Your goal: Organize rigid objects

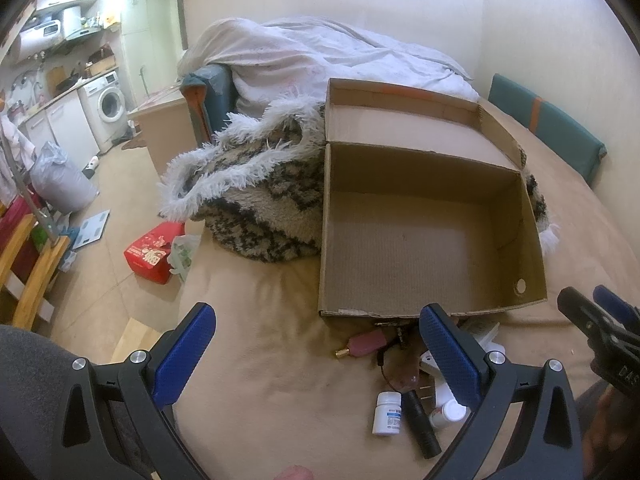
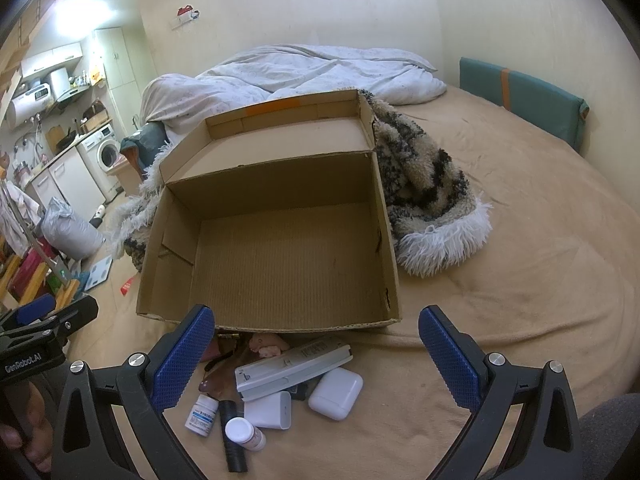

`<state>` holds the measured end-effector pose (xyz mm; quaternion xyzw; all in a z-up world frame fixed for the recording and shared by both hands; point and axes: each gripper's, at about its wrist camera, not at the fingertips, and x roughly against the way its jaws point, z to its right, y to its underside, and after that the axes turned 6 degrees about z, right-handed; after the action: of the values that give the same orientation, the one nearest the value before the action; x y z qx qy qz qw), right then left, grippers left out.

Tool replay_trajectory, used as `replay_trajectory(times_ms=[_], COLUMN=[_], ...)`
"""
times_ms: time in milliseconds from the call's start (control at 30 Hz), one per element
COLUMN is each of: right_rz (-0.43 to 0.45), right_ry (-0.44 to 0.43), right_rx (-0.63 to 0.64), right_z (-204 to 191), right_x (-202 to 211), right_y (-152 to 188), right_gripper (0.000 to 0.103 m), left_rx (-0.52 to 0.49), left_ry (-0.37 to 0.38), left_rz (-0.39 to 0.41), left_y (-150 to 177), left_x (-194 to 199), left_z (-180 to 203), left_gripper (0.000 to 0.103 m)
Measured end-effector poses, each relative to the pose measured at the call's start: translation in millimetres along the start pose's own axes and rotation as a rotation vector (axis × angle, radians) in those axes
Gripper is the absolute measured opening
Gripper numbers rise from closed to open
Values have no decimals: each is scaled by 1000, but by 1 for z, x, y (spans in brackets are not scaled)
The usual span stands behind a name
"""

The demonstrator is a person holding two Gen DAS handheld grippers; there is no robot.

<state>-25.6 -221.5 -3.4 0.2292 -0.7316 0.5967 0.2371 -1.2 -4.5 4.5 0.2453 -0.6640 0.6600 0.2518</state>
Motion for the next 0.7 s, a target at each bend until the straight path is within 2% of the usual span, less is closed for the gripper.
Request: replay_trajectory(times_ms=[333, 467, 633, 667, 700], right_rz=[-39, -87, -246, -268, -288], right_ry=[-38, -59, -129, -133, -132], right_rx=[1, -12, -77, -84, -93], right_z=[-6, -4, 1, 2, 2], right_x=[-5, -11, -35, -38, -42], right_y=[4, 7, 20, 23, 25], right_gripper=[103, 103, 103, 103, 103], left_rx=[2, -18, -21, -19, -16], left_ry=[-5, 7, 57, 71, 87], left_rz=[-35, -110, -247, -280, -321], left_y=[3, 9, 23, 27, 33], left_x=[-10, -26, -50, -55, -62], left_z=[-1, 1, 4, 5, 7], left_gripper=[102, 102, 101, 99, 91])
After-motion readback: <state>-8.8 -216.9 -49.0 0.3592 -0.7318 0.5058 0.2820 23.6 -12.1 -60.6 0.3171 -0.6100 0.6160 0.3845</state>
